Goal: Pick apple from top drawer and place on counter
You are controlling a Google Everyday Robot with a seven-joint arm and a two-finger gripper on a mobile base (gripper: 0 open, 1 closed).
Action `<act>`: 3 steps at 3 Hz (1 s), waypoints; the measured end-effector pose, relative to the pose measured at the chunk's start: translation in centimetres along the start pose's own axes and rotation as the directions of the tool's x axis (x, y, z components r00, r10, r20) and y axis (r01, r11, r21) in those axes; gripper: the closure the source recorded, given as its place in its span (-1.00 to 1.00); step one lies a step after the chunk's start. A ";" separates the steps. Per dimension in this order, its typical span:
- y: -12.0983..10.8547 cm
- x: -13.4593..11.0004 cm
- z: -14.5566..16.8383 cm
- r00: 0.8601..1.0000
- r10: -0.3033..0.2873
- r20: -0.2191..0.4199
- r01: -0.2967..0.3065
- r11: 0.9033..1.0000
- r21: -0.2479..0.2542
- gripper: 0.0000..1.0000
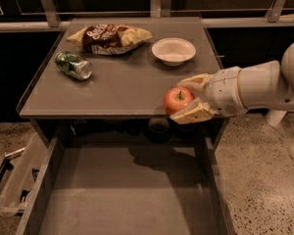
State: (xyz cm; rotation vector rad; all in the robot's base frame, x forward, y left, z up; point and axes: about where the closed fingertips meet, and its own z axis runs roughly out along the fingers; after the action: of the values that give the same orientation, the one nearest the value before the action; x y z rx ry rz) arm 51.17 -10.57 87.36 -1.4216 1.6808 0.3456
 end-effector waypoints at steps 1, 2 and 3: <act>-2.7 -0.5 0.6 1.000 0.012 0.016 -0.013 0.999 0.029 1.00; -6.6 -0.5 1.1 0.998 0.049 0.043 -0.051 0.996 0.070 1.00; -10.0 0.6 1.6 0.986 0.129 0.102 -0.139 0.986 0.091 1.00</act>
Offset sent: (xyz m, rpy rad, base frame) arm 0.1119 -0.0269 0.0294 0.1153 -0.0352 -0.1347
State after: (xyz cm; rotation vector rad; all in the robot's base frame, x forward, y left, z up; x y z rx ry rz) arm 60.84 -12.89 89.15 -1.2053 1.6959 0.3944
